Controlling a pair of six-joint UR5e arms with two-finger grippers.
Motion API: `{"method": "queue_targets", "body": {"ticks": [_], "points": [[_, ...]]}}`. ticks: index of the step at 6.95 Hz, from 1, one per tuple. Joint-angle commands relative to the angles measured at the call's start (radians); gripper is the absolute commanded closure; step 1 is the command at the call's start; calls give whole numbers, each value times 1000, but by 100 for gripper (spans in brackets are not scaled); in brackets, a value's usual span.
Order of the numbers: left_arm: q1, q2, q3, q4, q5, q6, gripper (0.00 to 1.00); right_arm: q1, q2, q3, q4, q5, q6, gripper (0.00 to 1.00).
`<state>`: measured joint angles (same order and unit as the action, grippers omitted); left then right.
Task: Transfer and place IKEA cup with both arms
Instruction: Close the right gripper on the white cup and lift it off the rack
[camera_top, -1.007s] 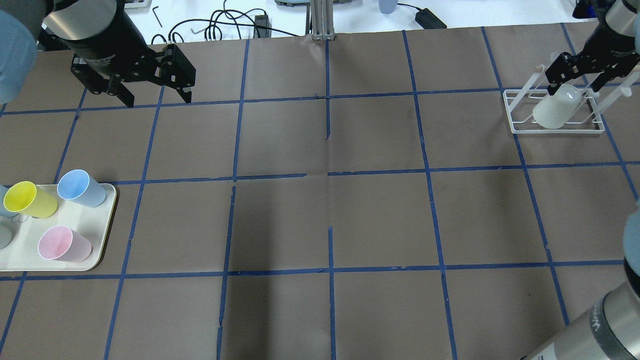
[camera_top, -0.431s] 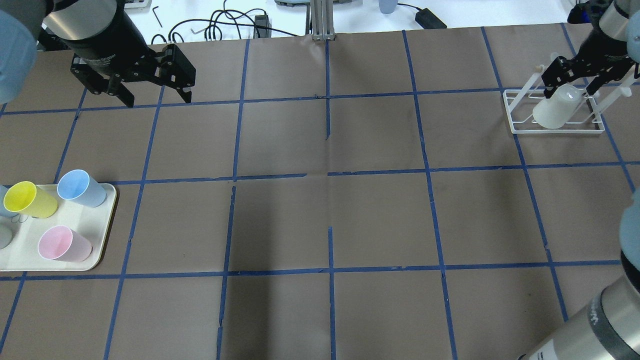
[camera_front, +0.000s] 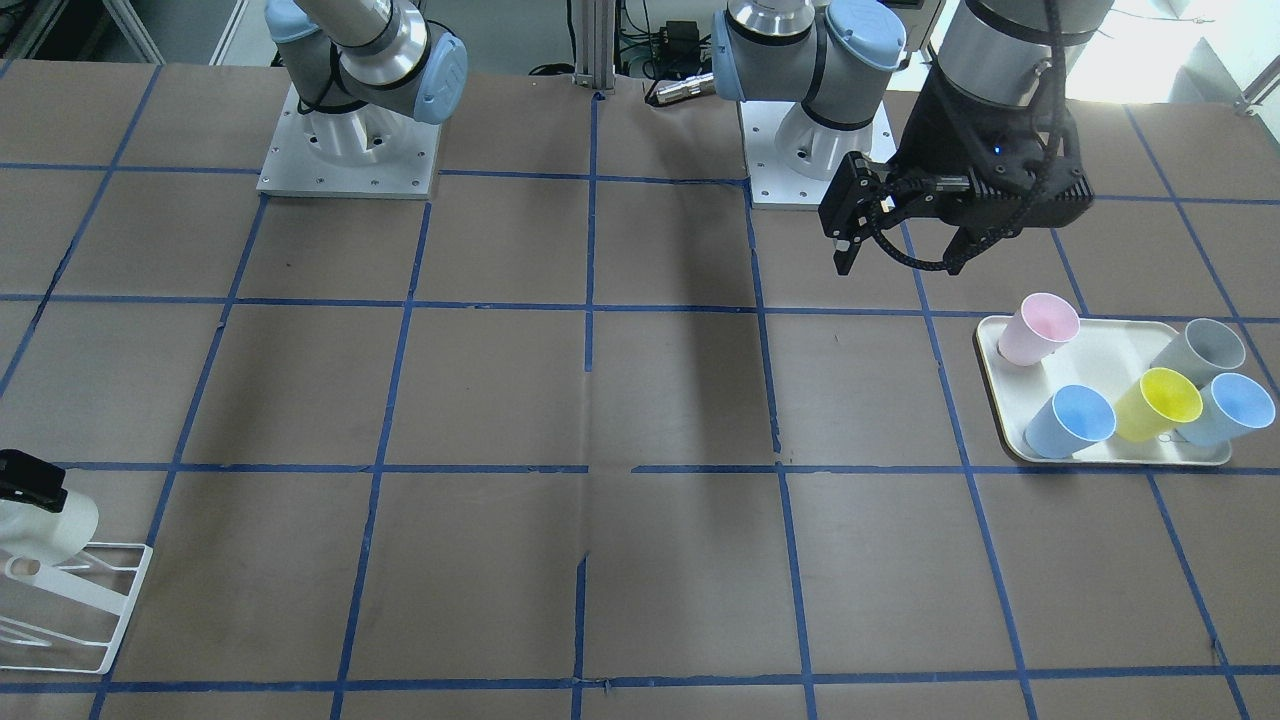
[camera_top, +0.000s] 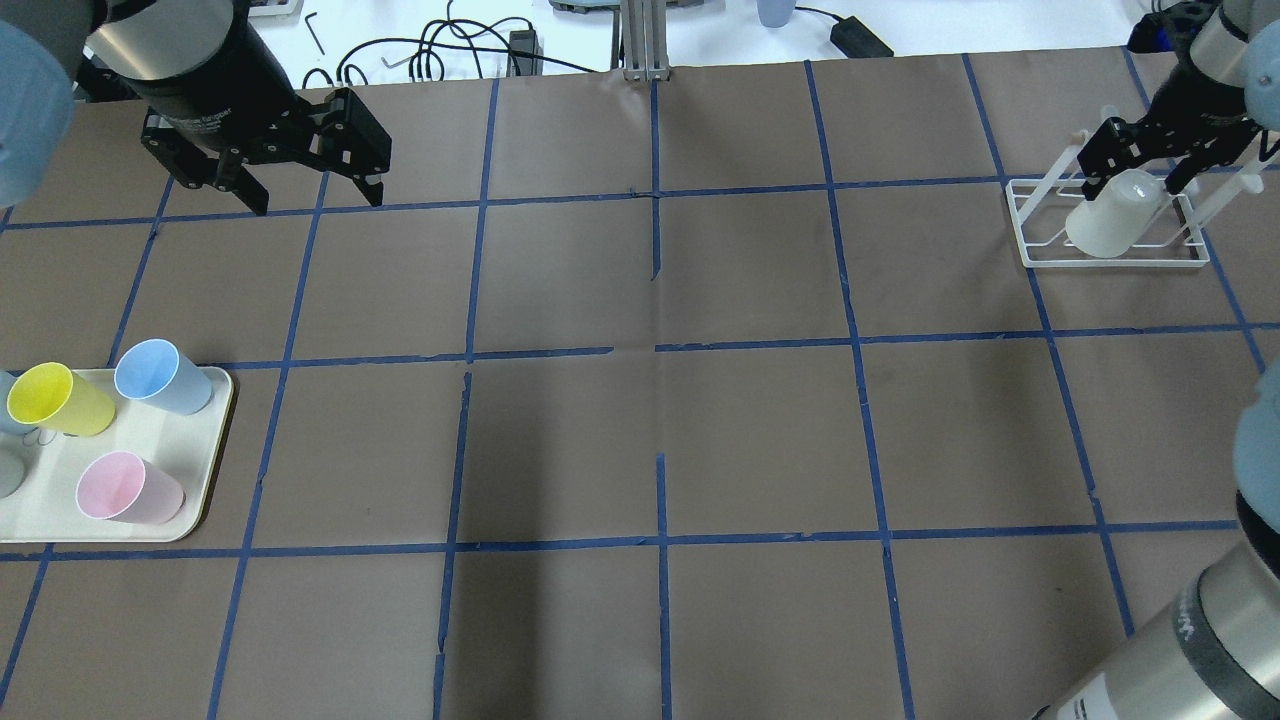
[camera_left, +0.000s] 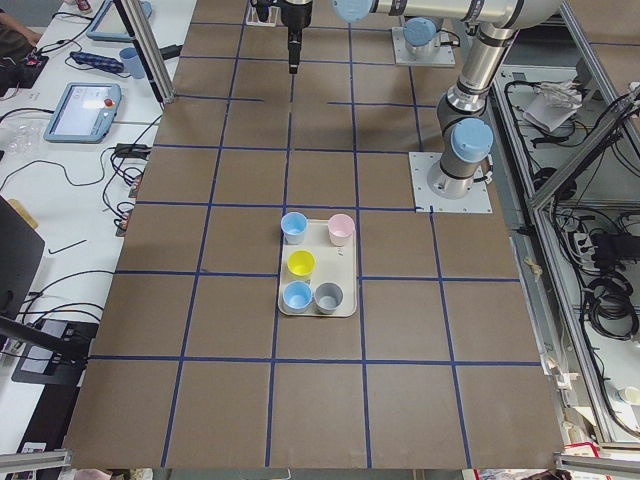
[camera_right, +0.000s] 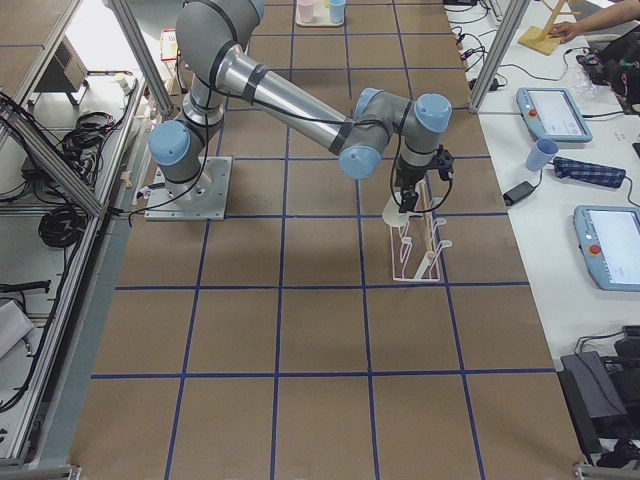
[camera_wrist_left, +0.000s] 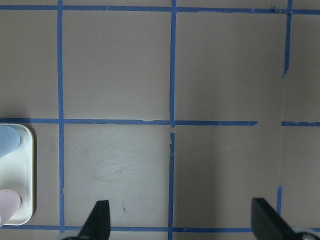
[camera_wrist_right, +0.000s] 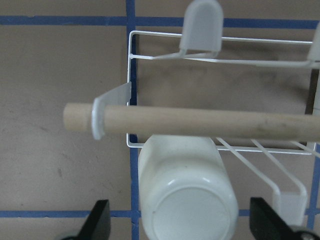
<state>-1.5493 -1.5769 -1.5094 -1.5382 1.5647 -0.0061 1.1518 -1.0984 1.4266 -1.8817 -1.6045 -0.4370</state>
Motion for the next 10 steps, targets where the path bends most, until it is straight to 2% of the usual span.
{"method": "queue_targets", "body": {"ticks": [1,2,3,5,7,8,9,10], "points": [[0,0,0,1,0,0,0,-1,17,-1,1,-3,0,2],[0,0,0,0,0,0,0,-1,17,-1,0,-3,0,3],[0,5,-5,1,0,0,0,-1,14,-1,1,0,0,10],[0,2,2,1,0,0,0,0,15,-3,3,3,-3,44],[0,2,2,1,0,0,0,-1,14,-6,4,-5,-11,67],[0,2,2,1,0,0,0,-3,6,-9,9,-5,-19,72],[1,2,3,1,0,0,0,-4,-1,-30,19,-5,-19,72],[3,2,3,1,-2,0,0,-3,-33,-79,103,-6,-26,72]]}}
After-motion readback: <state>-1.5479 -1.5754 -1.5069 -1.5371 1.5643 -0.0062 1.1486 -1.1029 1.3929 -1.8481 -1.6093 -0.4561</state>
